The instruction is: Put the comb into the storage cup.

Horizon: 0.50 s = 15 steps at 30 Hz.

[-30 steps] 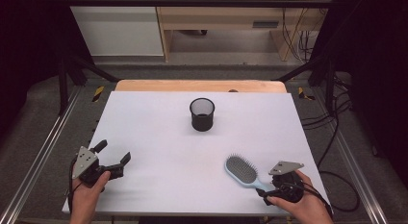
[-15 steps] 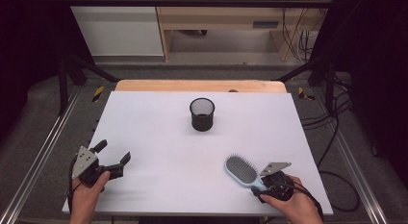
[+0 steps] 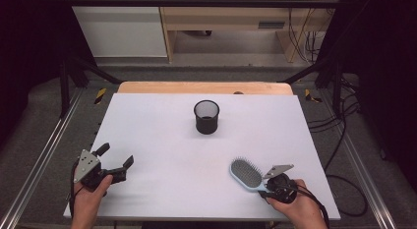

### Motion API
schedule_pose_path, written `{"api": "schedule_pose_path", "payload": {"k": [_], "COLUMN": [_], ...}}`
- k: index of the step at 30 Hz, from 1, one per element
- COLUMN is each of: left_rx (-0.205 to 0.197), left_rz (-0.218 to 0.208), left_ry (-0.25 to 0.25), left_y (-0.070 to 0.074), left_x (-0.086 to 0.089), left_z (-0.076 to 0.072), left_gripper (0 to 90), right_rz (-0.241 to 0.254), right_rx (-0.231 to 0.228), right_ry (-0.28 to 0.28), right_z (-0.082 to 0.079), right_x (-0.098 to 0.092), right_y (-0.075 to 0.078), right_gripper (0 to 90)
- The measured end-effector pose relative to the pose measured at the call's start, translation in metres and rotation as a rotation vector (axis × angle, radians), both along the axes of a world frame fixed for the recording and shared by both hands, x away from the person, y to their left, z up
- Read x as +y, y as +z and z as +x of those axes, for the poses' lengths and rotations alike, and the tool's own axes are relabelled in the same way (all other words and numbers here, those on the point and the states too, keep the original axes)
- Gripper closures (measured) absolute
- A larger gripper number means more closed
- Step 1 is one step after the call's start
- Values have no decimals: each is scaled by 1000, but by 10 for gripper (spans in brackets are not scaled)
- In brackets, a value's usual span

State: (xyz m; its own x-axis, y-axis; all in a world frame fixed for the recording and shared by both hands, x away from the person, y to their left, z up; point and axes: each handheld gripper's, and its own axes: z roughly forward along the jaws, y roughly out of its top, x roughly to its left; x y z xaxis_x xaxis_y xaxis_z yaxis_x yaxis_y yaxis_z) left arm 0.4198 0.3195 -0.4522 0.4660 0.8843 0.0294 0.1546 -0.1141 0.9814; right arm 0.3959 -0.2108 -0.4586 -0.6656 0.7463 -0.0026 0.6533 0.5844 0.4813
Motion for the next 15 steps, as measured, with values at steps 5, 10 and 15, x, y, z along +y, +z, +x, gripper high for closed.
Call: {"api": "schedule_pose_path", "payload": {"k": [5, 10, 15], "left_rx": [-1, -1, 0], "left_rz": [-4, -5, -4], "left_ry": [1, 4, 1], "left_y": [0, 0, 1], "left_x": [1, 1, 0], "left_z": [0, 0, 0], "left_gripper": [19, 20, 19], "right_rz": [-19, 30, 68], "right_rx": [18, -34, -75], "right_ry": [-2, -8, -28], "right_z": [2, 11, 31], "right_x": [3, 1, 2], "right_y": [2, 11, 19], "right_gripper": [695, 696, 696]}}
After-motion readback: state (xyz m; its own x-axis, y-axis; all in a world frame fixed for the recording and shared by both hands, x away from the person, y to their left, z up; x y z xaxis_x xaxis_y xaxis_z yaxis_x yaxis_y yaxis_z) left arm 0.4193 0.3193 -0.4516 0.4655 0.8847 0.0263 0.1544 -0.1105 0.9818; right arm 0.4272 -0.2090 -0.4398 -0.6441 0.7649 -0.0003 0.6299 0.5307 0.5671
